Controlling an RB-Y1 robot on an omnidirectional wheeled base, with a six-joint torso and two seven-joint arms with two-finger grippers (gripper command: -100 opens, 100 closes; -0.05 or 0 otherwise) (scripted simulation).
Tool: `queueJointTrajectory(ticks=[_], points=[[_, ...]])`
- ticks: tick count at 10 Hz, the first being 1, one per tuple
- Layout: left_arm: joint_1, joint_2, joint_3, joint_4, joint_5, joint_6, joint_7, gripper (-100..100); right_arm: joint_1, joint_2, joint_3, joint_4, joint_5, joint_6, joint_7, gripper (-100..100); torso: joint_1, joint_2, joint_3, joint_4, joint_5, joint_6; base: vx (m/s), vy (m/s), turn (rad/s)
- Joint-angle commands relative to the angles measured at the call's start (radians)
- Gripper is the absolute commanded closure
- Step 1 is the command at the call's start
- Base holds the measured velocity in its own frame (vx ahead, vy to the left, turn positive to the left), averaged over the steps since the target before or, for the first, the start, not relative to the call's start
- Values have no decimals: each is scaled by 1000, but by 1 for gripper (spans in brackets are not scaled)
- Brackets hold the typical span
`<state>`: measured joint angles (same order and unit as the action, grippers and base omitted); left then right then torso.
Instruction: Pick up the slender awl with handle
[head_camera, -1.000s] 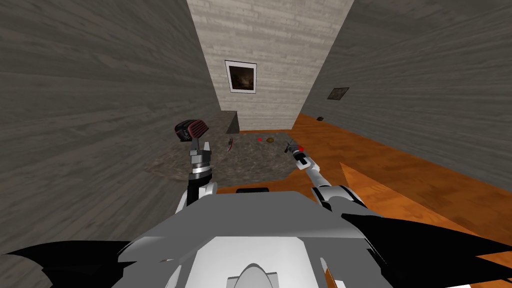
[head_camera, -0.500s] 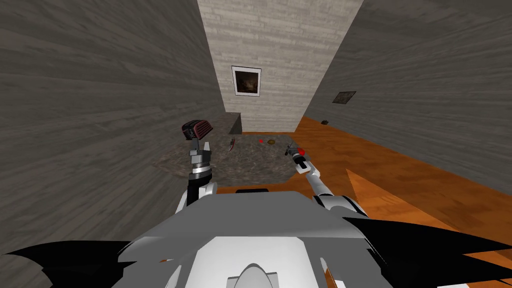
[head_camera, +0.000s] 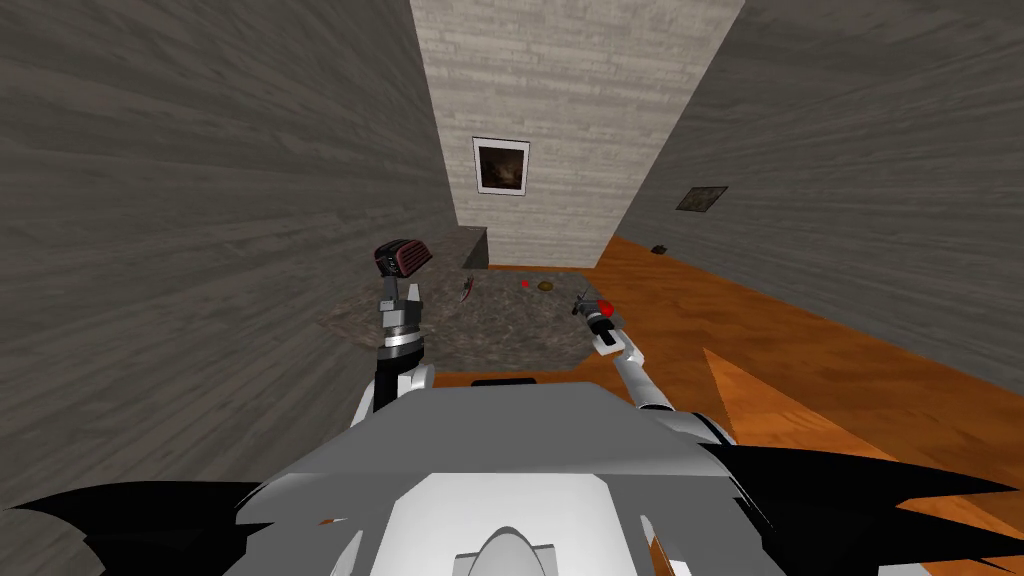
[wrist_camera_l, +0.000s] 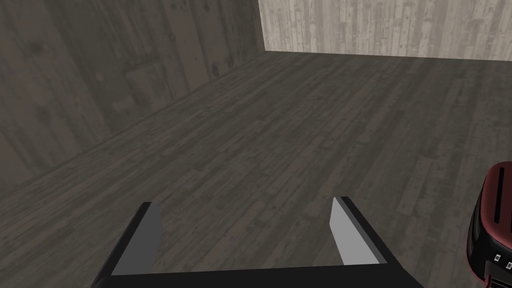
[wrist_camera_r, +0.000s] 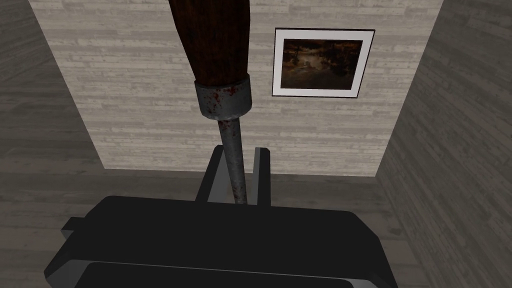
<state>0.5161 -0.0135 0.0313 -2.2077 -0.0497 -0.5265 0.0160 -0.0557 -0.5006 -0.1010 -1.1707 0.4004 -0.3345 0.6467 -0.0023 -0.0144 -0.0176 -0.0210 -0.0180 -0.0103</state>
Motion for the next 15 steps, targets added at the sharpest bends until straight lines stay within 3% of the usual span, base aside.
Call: queueJointTrajectory(ticks=[1,2,3,4,5,6,8,9,11,12,14,15], points=[[0,0,0,0,0,0,0,0,50,16,-16,-50,14,17,-6,100,0,0,0,0,0,0,9,-44,117],[0,0,0,0,0,0,0,0,56,16,-16,-76,14,17,-6,100,-1,0,-1,-1,-1,1,3,-26,-3],[0,0,0,0,0,0,0,0,98,43,-50,-110,42,46,-19,100,-1,0,-1,-1,-1,2,10,-38,183],[0,0,0,0,0,0,0,0,127,43,-50,-134,42,46,-19,100,-2,-1,-2,-2,-2,0,12,-46,115],[0,0,0,0,0,0,0,0,127,43,-50,-163,42,46,-19,100,-3,-2,-3,-3,-3,1,1,-23,-14],[0,0,0,0,0,0,0,0,175,70,-84,-202,71,75,-31,100,-3,-2,-3,-3,-3,2,2,-40,210],[0,0,0,0,0,0,0,0,198,70,-84,-251,71,75,-31,100,-5,-3,-3,-3,-4,2,6,-34,40],[0,0,0,0,0,0,0,0,244,96,-118,-287,99,104,-43,100,-4,-3,-3,-3,-4,2,9,-38,212],[0,0,0,0,0,0,0,0,268,96,-118,-338,99,104,-43,100,-5,-3,-3,-3,-4,2,3,-33,37],[0,0,0,0,0,0,0,0,312,123,-152,-373,128,134,-55,100,-4,-2,-3,-3,-4,2,1,-36,189],[0,0,0,0,0,0,0,0,339,123,-152,-425,128,134,-55,100,-5,-2,-3,-3,-5,2,2,-33,48],[0,0,0,0,0,0,0,0,382,149,-186,-457,157,163,-67,100,-4,-2,-3,-3,-4,2,5,-37,134]])
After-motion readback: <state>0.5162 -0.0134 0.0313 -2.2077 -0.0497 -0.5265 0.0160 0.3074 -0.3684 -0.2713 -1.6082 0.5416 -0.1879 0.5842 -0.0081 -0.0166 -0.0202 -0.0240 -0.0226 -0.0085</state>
